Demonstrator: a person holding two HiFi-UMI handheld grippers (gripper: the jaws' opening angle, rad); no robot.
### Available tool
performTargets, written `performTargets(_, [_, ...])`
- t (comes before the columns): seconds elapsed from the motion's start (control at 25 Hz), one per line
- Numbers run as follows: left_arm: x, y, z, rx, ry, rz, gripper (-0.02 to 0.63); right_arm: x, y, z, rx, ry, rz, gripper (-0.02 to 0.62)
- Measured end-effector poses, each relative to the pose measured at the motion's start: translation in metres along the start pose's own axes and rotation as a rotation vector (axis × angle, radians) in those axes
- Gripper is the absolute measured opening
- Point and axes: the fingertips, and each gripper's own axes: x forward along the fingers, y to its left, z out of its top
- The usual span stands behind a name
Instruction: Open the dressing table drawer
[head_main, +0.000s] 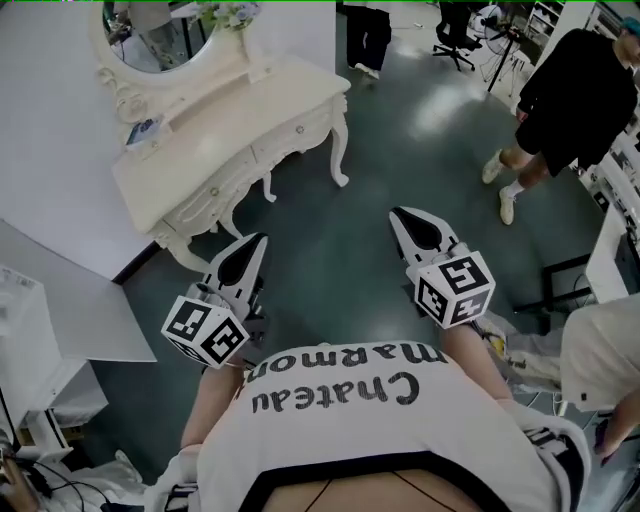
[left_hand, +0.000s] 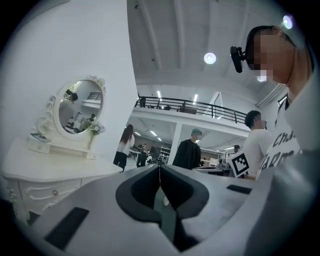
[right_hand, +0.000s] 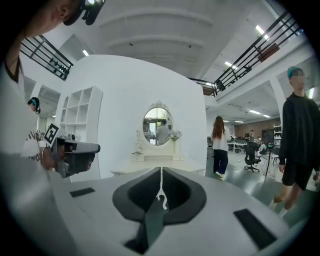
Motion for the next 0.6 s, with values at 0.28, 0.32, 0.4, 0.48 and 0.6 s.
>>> performTargets(0.28, [0.013, 0.049, 0.006, 0.004, 0.000, 0.042, 0.025, 0.060, -0.003, 0.003, 0.002, 0.000, 0.038, 0.028])
performTargets(0.32, [0.013, 0.055, 0.004, 0.000, 0.001, 0.052, 0.025, 0.067, 0.000, 0.001, 0.001, 0.002, 0.050, 0.028])
performTargets(0.4, [0.011, 0.065, 0.001, -0.010, 0.007, 0.073, 0.025, 0.080, 0.005, -0.002, -0.003, 0.012, 0.073, 0.028])
performTargets(0.48, [0.010, 0.072, -0.004, -0.027, 0.017, 0.086, 0.025, 0.088, 0.008, -0.006, -0.008, 0.027, 0.085, 0.028])
performTargets(0.6, [0.016, 0.082, -0.009, -0.047, 0.032, 0.088, 0.025, 0.093, 0.004, -0.008, 0.010, 0.031, 0.083, 0.028])
